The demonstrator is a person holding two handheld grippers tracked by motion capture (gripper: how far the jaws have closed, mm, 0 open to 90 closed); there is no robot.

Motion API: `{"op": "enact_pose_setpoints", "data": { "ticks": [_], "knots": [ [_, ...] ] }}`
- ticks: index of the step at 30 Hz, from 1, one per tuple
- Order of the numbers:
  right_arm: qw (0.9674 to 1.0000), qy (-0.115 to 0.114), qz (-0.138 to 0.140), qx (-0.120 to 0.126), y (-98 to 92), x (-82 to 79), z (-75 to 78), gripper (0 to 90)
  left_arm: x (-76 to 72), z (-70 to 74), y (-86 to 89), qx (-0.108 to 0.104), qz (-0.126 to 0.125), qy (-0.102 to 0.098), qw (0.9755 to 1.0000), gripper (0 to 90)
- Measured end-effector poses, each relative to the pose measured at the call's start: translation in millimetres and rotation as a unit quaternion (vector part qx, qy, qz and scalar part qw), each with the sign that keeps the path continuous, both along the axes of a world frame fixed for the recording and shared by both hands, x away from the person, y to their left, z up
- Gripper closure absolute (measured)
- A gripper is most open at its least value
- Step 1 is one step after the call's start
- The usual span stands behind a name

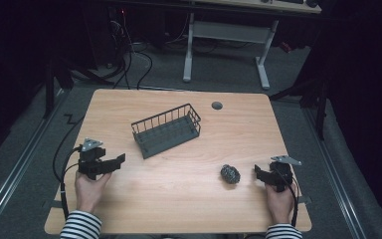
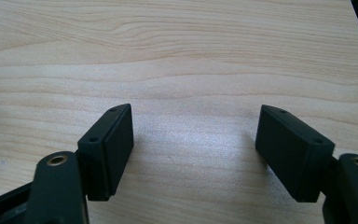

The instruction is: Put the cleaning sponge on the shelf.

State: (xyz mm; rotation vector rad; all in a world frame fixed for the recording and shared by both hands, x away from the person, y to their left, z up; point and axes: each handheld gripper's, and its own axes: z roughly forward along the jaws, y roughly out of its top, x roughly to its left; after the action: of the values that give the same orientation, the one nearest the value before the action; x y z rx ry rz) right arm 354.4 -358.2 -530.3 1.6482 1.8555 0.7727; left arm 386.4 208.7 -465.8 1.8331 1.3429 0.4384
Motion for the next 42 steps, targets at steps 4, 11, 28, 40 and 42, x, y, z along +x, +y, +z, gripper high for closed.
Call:
{"op": "enact_pose_setpoints", "data": {
  "ticks": [4,11,28,40,42],
  "knots": [
    [1.0,0.0,0.001,0.0,0.2,0.0,0.0,27.7,5.1,8.7,-8.3,-0.003,-0.005,-0.006,1.0,20.1],
    [1.0,0.0,0.002,0.0,0.2,0.0,0.0,27.7,18.4,26.5,-25.8,0.006,-0.027,-0.013,0.9995,19.4],
    [1.0,0.0,0.002,0.0,0.4,0.3,-0.1,27.7,58.8,33.2,-61.3,0.033,-0.027,-0.005,0.9991,22.3],
    [1.0,0.0,0.004,0.0,0.3,0.7,-0.1,27.8,78.2,18.1,-73.5,0.063,-0.014,0.02,0.9977,32.5],
    [1.0,-0.001,0.004,0.0,0.3,0.7,-0.1,27.8,79.2,17.1,-72.9,0.062,-0.014,0.022,0.9977,35.0]
  ]
}}
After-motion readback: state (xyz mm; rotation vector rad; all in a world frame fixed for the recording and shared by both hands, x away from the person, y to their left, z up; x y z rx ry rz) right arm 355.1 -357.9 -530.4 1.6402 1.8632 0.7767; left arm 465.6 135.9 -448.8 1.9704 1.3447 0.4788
